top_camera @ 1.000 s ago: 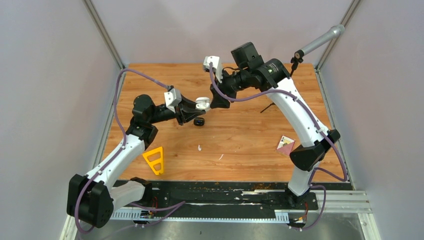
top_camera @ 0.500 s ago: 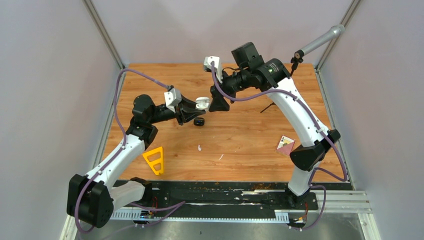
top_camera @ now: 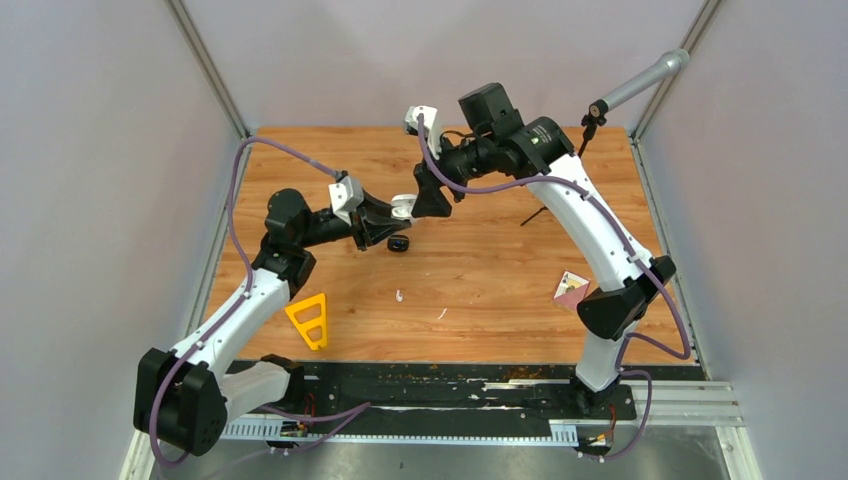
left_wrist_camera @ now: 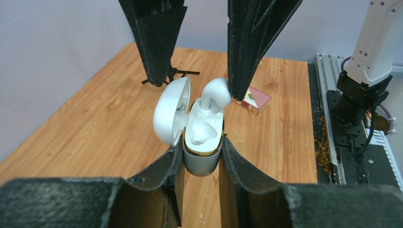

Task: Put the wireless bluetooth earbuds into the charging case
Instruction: Adjust the right earbud in the right side groove of the charging case.

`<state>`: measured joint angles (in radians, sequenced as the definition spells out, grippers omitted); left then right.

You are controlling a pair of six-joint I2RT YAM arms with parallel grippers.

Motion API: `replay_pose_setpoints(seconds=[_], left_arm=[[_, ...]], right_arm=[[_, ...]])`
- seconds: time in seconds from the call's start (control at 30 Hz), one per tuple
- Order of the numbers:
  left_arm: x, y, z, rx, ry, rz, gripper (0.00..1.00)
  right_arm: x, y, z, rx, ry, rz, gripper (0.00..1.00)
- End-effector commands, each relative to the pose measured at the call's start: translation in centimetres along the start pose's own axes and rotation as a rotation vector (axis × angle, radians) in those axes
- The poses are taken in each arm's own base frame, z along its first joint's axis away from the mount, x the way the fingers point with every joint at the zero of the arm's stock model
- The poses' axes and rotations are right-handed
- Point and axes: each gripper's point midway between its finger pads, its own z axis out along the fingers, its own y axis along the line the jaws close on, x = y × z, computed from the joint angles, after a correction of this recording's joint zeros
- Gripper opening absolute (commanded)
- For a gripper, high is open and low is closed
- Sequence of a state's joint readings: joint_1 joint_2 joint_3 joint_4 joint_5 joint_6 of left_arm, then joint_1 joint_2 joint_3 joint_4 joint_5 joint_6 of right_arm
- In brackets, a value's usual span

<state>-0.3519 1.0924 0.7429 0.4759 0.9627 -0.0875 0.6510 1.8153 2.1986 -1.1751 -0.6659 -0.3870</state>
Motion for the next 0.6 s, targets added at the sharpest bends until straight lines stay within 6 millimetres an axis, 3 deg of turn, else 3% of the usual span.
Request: replay_pose_setpoints(seconds=[0.0,0.37,0.57], left_arm=[[-1.4,-0.5,0.0,0.021,-0.025,0.041,0.00],[-1.7,-0.3,0.2,0.019,-0.030,0.048,0.00],[-1.3,0.0,0.1,0.001,-0.021,0.032,0.00]], right_arm=[[-1.7,-0.9,-0.3,0.048,-0.047,-0.015,0.63],[-1.4,-1.4,-0.6,0.050,-0.047,0.002,0.62],[-4.0,1.7,-2.6,-0.081,-0.155,-0.063,0.63]])
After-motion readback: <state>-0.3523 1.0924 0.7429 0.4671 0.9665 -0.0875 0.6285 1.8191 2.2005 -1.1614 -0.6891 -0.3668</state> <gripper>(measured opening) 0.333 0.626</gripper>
